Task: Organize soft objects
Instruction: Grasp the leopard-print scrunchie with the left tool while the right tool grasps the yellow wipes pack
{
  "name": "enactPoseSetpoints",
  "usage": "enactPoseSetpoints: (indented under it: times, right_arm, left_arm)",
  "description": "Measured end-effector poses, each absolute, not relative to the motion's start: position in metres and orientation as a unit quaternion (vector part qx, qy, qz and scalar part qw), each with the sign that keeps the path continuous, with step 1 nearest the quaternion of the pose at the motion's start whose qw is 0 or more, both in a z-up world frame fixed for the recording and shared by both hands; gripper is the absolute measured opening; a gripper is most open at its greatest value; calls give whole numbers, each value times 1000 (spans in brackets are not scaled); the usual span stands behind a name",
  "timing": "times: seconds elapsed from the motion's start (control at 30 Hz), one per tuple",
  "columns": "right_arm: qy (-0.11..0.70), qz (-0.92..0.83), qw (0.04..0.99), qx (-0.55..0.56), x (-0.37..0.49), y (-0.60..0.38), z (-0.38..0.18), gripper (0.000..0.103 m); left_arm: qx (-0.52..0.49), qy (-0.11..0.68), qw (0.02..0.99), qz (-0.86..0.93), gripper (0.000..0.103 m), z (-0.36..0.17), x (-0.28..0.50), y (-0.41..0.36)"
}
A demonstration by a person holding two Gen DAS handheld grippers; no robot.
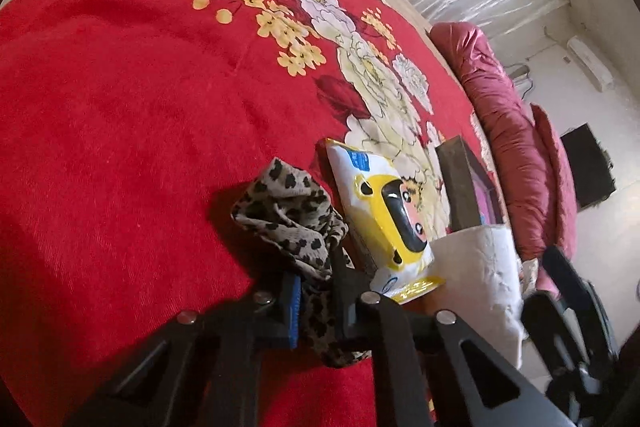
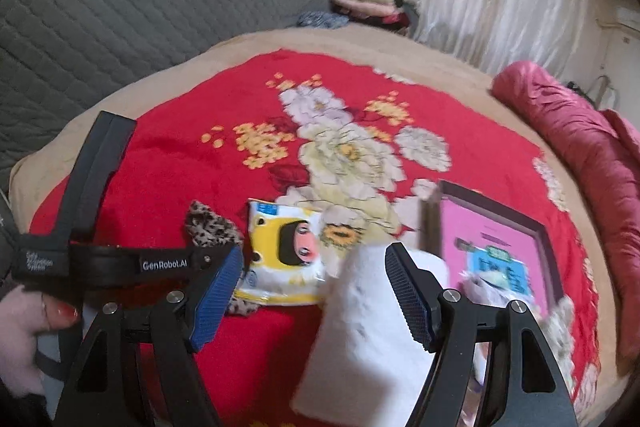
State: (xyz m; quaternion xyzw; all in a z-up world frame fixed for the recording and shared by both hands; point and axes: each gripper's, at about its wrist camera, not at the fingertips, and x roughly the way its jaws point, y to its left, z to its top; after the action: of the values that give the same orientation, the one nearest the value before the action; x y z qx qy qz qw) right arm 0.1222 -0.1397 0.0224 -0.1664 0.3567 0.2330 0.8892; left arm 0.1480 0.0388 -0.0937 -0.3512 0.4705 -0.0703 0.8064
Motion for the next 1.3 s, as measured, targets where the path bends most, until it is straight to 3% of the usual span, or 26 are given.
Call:
enactPoseSetpoints:
  times: [0.4, 0.87, 1.13, 1.2, 1.3]
  right_arm:
    - [461, 257, 813, -248, 190, -69, -31, 75]
    - [641, 256, 683, -239, 259, -49, -88, 78]
    - [644, 257, 673, -256, 262, -45, -96, 83]
    - [643, 261, 676, -248, 263, -48, -93, 80]
    - [633, 277, 687, -226, 261, -57, -79, 61]
  left_arm:
    - [-339, 460, 821, -10, 10, -80, 142, 84]
    - [-352, 461, 814, -16, 10, -84, 144, 98]
    - [-345, 461, 817, -23, 11, -81, 145, 93]
    - [-339, 459, 821, -28, 11, -78, 145, 90]
    - [-328, 452, 829, -30, 11, -73, 144, 87]
